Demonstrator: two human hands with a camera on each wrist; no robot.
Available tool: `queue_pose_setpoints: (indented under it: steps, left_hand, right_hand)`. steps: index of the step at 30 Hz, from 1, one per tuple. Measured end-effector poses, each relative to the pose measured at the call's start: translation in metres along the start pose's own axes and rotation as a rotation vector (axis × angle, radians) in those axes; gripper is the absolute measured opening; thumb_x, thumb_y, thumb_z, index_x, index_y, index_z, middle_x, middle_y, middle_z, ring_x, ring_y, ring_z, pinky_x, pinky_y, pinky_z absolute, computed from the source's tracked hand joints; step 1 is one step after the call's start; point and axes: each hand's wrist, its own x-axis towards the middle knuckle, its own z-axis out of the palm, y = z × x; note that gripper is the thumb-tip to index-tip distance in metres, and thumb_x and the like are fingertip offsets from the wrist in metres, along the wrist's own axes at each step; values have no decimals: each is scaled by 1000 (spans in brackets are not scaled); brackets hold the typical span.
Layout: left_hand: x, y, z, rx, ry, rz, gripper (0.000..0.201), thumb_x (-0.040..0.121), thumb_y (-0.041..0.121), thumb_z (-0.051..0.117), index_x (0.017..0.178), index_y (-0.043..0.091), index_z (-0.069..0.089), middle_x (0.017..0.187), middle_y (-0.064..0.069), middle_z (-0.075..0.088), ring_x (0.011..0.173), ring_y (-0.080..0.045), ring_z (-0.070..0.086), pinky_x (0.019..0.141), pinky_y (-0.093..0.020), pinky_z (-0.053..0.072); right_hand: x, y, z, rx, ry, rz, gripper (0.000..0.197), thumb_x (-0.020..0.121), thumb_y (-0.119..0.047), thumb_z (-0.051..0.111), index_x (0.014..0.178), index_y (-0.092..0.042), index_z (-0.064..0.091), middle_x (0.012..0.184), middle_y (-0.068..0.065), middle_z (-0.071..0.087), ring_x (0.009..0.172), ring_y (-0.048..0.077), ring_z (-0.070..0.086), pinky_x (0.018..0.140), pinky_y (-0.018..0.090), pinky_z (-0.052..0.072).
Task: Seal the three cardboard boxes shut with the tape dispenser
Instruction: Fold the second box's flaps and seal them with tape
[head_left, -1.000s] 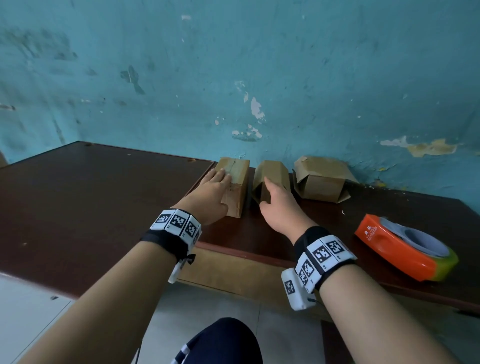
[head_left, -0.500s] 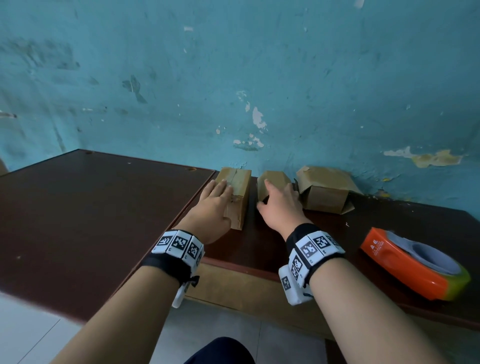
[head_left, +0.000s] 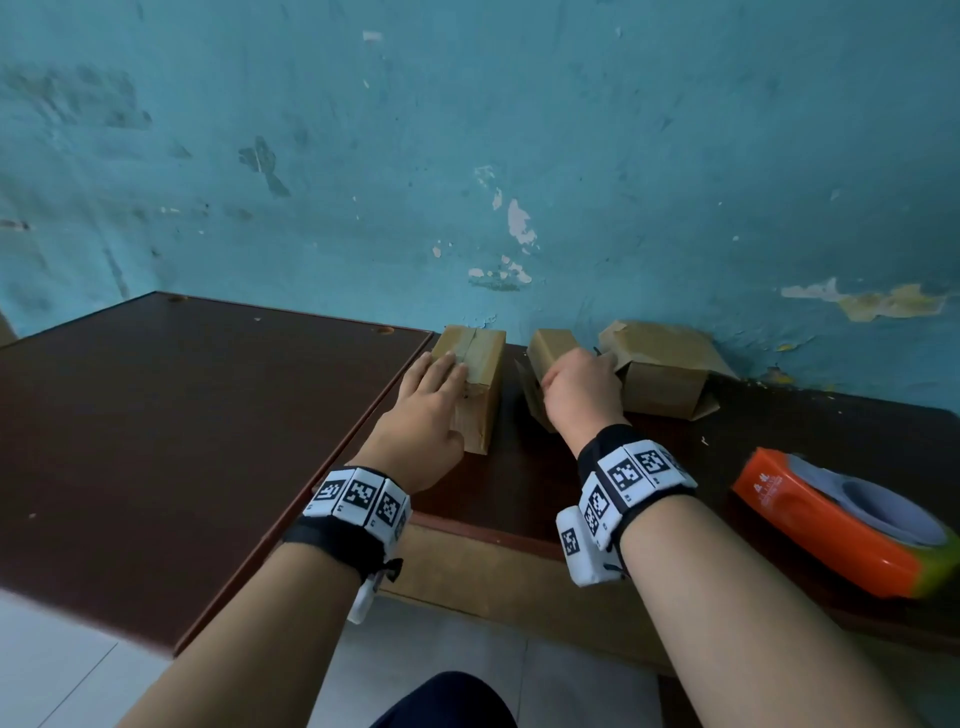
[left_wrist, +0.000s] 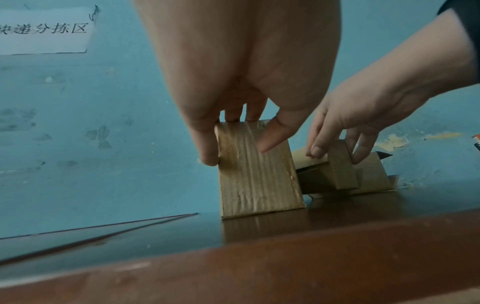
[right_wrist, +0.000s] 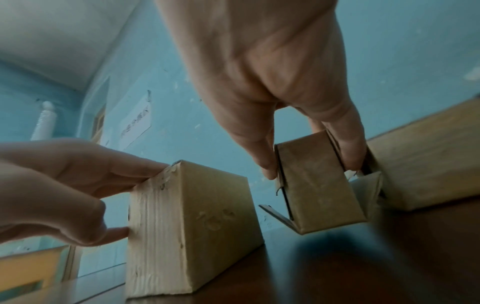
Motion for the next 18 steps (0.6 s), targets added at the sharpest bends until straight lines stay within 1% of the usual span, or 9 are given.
queue_pose_setpoints:
  steps: [2, 4, 6, 8, 9, 12, 14, 16, 18]
  left_hand:
    - [0, 1, 0, 1, 1, 0, 85, 90, 6, 55, 166, 17, 19, 174, 2, 9, 161, -21, -8, 123, -43, 30]
    - [1, 4, 0, -8, 7, -1, 85, 88, 6, 56, 165, 15, 21, 174, -1, 11, 161, -23, -7, 128, -44, 21]
    - [3, 7, 1, -8, 13, -19, 84, 88, 8, 59, 164, 11, 23, 174, -5, 14, 161, -28, -6, 131, -45, 11]
    - [5, 12, 3, -8, 25, -54, 81, 90, 15, 59, 164, 10, 24, 174, -7, 15, 161, -32, -7, 131, -49, 7]
    - [6, 14, 4, -10, 35, -71, 78, 93, 18, 58, 163, 10, 26, 174, -7, 16, 161, -33, -8, 131, -52, 6]
    - [5, 21, 5, 1, 114, -99, 62, 102, 30, 51, 160, 14, 36, 172, -6, 23, 162, -31, -3, 129, -54, -4]
    - [2, 24, 4, 3, 176, -127, 51, 107, 41, 45, 153, 19, 47, 169, 0, 31, 161, -24, 9, 127, -57, -7]
    - [1, 25, 2, -33, 185, -165, 49, 106, 49, 45, 146, 23, 54, 162, 4, 37, 156, -21, 23, 124, -63, 5]
    - [4, 25, 0, -146, 194, -176, 52, 100, 52, 58, 137, 15, 59, 150, -1, 42, 145, -28, 37, 120, -58, 29]
  right_hand:
    - [-6, 8, -11, 63, 34, -37, 27, 99, -5, 57, 113, -16, 78, 144, 22, 41, 115, 43, 58, 99, 48, 56]
    - [-15, 18, -26, 152, 59, -105, 34, 98, -10, 62, 125, -26, 75, 148, 19, 47, 116, 38, 59, 99, 38, 54]
    - [-29, 29, -44, 262, 13, -186, 62, 97, -14, 69, 154, -27, 49, 152, 13, 49, 125, 31, 59, 98, 28, 46]
    - [-42, 39, -62, 338, -31, -204, 76, 95, -17, 74, 161, -23, 37, 157, 8, 48, 136, 25, 54, 104, 26, 42]
    - [-47, 44, -71, 361, -31, -193, 72, 95, -20, 75, 159, -20, 42, 155, 8, 51, 133, 24, 56, 101, 26, 45]
    - [-59, 63, -89, 479, -14, -131, 36, 100, -21, 66, 135, -15, 67, 129, 7, 67, 90, 9, 62, 70, 20, 48]
    - [-62, 81, -96, 571, -18, -68, 20, 103, -23, 60, 113, -14, 74, 113, 6, 70, 84, 7, 59, 64, 24, 45]
    - [-65, 98, -99, 645, -40, 7, 19, 106, -26, 56, 105, -16, 72, 105, 5, 69, 86, 11, 60, 69, 28, 46]
    - [-71, 110, -99, 715, -77, 77, 20, 107, -27, 55, 107, -15, 72, 101, 3, 69, 88, 14, 62, 75, 33, 48]
